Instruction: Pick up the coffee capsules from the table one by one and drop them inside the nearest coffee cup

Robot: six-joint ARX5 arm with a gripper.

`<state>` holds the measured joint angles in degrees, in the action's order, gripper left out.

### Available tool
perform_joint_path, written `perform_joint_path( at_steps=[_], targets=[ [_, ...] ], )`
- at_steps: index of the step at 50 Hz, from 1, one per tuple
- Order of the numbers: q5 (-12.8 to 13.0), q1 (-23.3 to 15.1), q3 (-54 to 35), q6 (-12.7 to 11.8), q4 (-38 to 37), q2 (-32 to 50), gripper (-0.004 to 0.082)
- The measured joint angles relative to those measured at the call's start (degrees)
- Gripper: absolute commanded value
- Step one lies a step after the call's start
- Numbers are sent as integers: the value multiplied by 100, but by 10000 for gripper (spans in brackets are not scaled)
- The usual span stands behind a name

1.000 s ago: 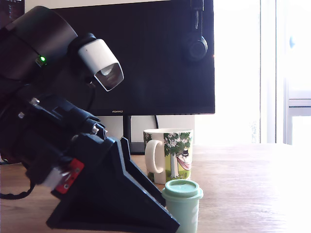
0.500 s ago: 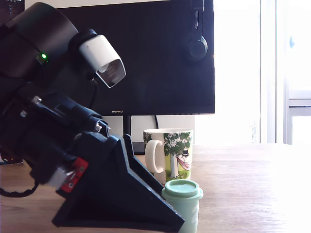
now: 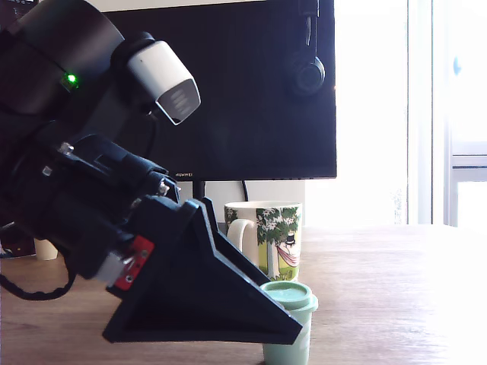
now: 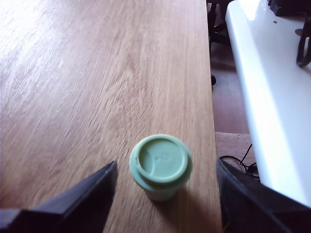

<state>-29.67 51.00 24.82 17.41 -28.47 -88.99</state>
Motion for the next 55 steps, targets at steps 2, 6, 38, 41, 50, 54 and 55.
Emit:
perform_joint_path(
  at_steps=[2,6,38,41,50,54,55],
  targets=[
    [15,0,0,22,-13,-4,578],
    [46,17,2,59,-50,-48,565],
    [328,188,330,79,-90,-699,565],
    [328,188,330,79,-87,-713,564],
    [330,188,332,79,-81,-713,547],
    [363,188,332,79,-63,-713,546],
    [376,190,332,79,-59,-713,543]
  ],
)
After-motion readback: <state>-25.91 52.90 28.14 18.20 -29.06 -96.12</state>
